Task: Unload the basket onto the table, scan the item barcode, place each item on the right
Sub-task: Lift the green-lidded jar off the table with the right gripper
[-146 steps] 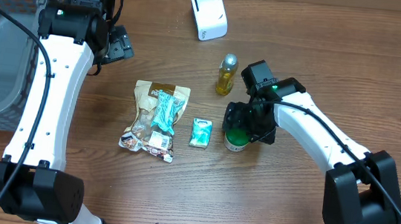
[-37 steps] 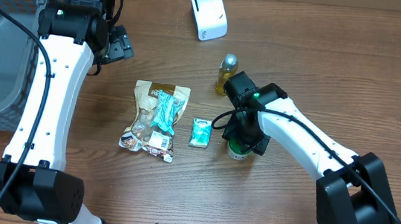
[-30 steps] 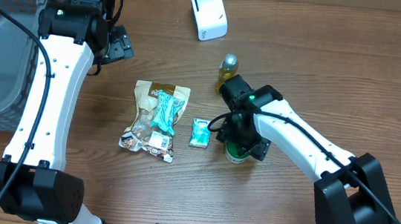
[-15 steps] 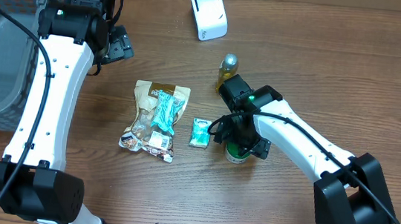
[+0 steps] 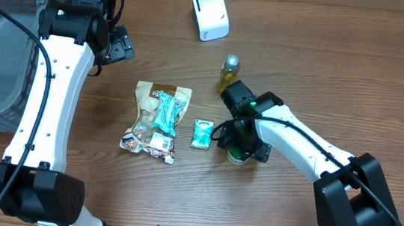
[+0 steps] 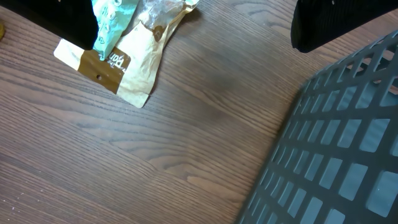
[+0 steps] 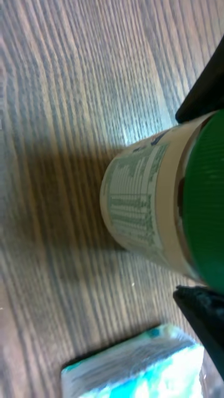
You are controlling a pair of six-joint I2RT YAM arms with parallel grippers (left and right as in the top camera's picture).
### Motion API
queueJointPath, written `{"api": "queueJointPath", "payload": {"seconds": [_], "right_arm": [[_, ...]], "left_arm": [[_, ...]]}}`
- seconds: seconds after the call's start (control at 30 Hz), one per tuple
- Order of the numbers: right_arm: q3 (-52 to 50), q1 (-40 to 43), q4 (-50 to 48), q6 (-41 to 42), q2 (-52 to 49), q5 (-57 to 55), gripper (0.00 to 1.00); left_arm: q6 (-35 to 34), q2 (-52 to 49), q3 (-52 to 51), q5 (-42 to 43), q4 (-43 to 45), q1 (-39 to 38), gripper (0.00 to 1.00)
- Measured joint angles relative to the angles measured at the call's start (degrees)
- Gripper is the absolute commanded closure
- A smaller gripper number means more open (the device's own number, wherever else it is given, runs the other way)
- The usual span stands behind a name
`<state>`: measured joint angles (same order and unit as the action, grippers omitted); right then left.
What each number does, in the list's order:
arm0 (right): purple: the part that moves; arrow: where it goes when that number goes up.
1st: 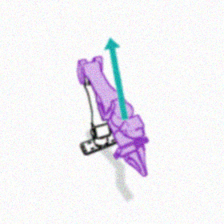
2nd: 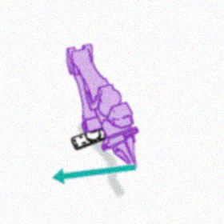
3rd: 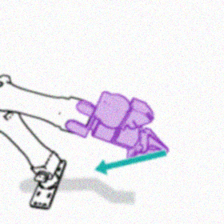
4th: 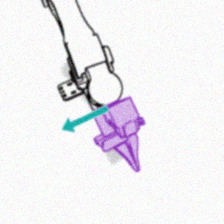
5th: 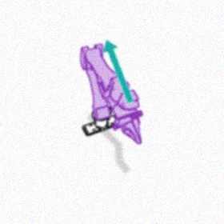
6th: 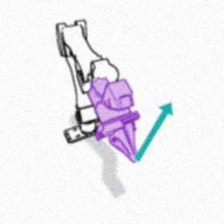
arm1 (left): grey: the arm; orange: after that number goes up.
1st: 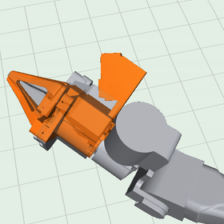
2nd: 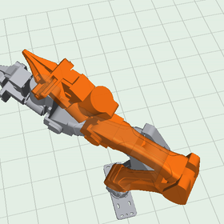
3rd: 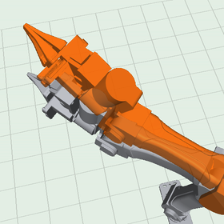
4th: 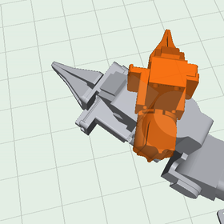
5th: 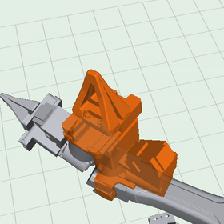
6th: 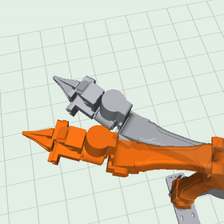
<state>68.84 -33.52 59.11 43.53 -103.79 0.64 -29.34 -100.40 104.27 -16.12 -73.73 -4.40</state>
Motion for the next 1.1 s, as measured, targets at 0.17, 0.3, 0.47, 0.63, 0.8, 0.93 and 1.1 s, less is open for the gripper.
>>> {"api": "queueJointPath", "payload": {"seconds": [0.17, 0.3, 0.47, 0.63, 0.8, 0.93, 1.1], "right_arm": [[-0.02, 0.0, 0.11, -0.46, 0.0, 0.0, 0.46], [0.28, 0.0, 1.11, -0.26, 0.02, -0.11, 0.52], [2.73, 0.35, 9.29, -0.31, -0.17, 0.22, 0.52], [9.79, 1.25, 15.3, -0.31, -0.31, 3.04, 0.67], [11.3, 1.29, 17.44, -0.33, -0.31, 10.23, 0.67], [11.32, 1.27, 19.5, -0.33, -0.31, 17.75, 0.73], [11.3, 1.29, 21.62, -0.28, -0.31, 25.94, 0.79]], "left_arm": [[0.0, 0.0, 0.0, 0.0, 0.0, 0.0, 0.0], [0.0, 0.0, 0.0, 0.0, -0.02, 0.0, 0.01], [0.0, 0.0, 0.0, 0.0, 0.02, 0.0, 0.0], [0.0, 0.0, 0.0, 0.0, 0.0, 0.0, 0.0], [0.0, 0.0, 0.0, 0.0, 0.0, 0.0, 0.0], [0.0, 0.0, 0.0, 0.0, 0.0, 0.0, 0.0], [0.0, 0.0, 0.0, 0.0, 0.0, 0.0, 0.0]]}}
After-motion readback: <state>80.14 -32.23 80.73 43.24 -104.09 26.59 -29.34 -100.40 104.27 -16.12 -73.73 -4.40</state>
